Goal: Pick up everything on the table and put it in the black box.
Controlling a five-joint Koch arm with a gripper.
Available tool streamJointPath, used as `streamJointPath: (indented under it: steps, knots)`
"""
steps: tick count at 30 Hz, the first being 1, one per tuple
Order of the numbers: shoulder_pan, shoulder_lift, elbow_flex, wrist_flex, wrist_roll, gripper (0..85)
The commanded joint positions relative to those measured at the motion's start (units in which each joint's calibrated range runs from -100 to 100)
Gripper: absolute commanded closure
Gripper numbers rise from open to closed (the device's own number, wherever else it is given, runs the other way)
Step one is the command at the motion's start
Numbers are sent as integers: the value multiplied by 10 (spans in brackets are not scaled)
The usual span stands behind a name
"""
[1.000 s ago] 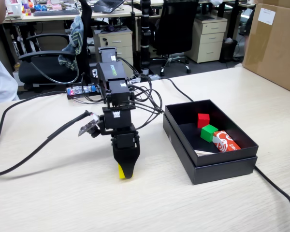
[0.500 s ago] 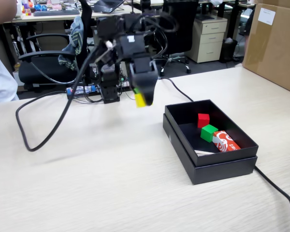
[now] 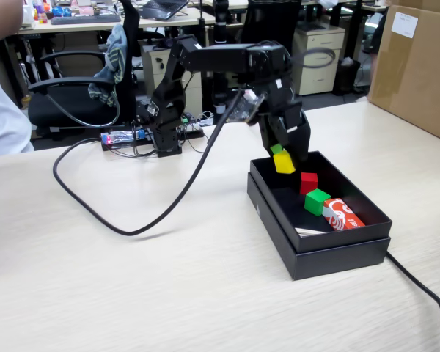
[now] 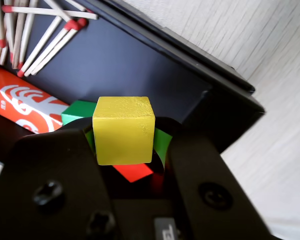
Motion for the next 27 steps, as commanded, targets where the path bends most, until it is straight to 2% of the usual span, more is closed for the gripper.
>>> streamJointPath:
  steps: [1,12,13,14,19,22,23,27]
  knots:
    - [-1,6,36,10,0,846]
    - [1,96,33,10,10,845]
    - [1,102,26,10,10,775]
    - [2,106,18,10,10,746]
    - [3,111,8,10,10,690]
    - [3,100,2,10,8,499]
    - [3,91,-1,10,6,460]
    - [3,24,-7,10,4,439]
